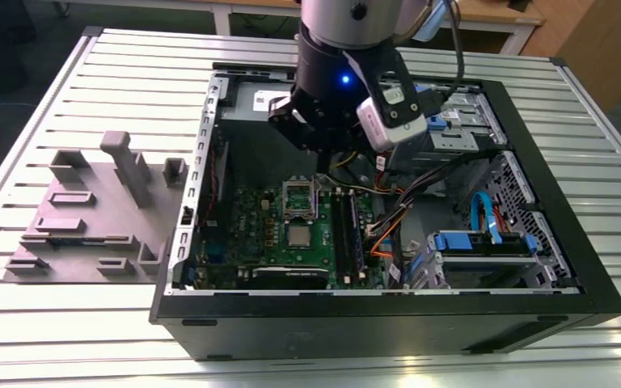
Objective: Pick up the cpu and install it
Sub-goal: 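Place the cpu into insertion slot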
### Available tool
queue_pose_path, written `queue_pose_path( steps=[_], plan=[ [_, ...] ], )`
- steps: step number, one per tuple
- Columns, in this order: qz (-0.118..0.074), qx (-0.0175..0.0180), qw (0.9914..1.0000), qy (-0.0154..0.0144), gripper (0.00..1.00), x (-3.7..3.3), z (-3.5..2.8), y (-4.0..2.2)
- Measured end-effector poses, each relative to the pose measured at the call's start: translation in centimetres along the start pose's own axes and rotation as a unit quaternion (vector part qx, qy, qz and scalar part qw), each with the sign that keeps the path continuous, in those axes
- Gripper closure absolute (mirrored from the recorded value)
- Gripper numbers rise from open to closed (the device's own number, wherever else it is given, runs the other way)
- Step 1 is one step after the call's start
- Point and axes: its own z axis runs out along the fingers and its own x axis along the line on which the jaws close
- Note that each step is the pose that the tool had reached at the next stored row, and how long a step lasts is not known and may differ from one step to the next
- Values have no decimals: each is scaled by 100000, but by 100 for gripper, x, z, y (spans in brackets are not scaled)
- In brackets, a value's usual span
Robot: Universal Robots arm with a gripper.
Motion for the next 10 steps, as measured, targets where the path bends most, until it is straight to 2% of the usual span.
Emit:
queue_pose_path(
  steps=[4, 10],
  plan=[
    [1, -1, 100000, 52, 90, 3, 73, -53],
    [3, 8, 100000, 101, 90, 11, 175, -91]
  ],
)
